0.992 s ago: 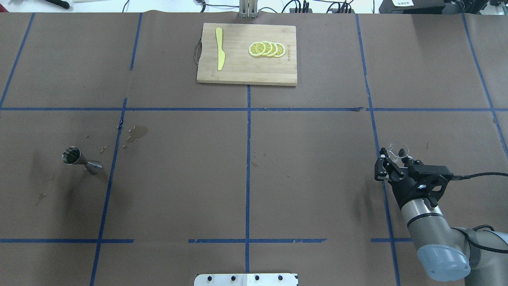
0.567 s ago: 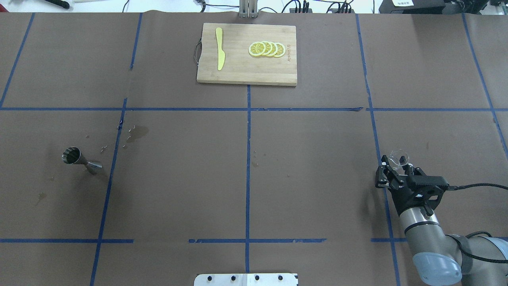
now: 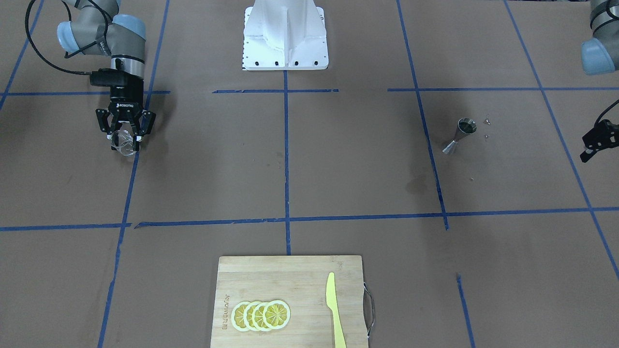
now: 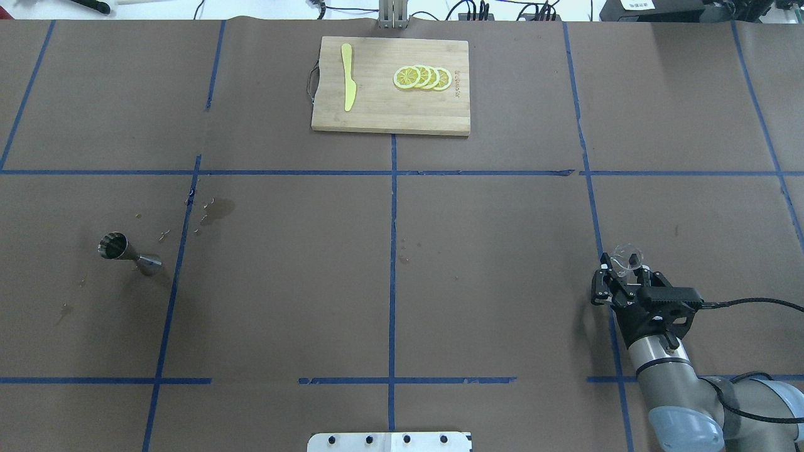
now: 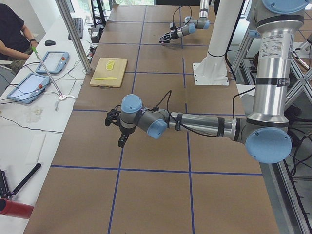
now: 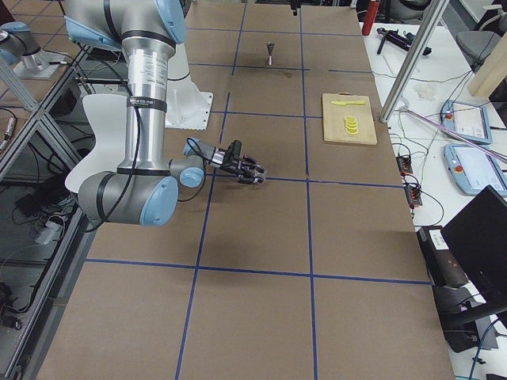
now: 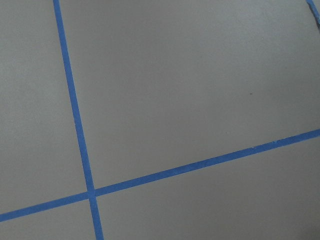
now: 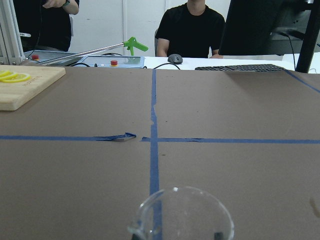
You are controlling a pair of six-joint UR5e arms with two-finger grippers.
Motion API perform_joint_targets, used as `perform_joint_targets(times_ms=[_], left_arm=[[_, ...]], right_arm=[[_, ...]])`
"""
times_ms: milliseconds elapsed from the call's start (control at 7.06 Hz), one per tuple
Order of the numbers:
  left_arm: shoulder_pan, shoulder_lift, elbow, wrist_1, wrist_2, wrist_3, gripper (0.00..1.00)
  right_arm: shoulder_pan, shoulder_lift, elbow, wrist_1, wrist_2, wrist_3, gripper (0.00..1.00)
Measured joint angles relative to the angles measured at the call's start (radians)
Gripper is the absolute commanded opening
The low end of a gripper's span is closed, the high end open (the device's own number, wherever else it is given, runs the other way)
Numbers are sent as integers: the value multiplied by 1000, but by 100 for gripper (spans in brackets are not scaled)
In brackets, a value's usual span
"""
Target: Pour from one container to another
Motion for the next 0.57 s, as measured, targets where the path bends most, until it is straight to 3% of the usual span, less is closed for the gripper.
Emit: perform_joint_targets(times_ms=[283,425,567], left_arm=[[0,1,-4,-1,2,-5,100],[0,1,-5,-2,3,-5,100],[0,1,-5,-3,4,-6,100]], right_arm=[[-4,-1,-12,0,1,1,27],[-6,-1,-16,9,1,1,45],[-7,-3,-20,33,-1,0,55]])
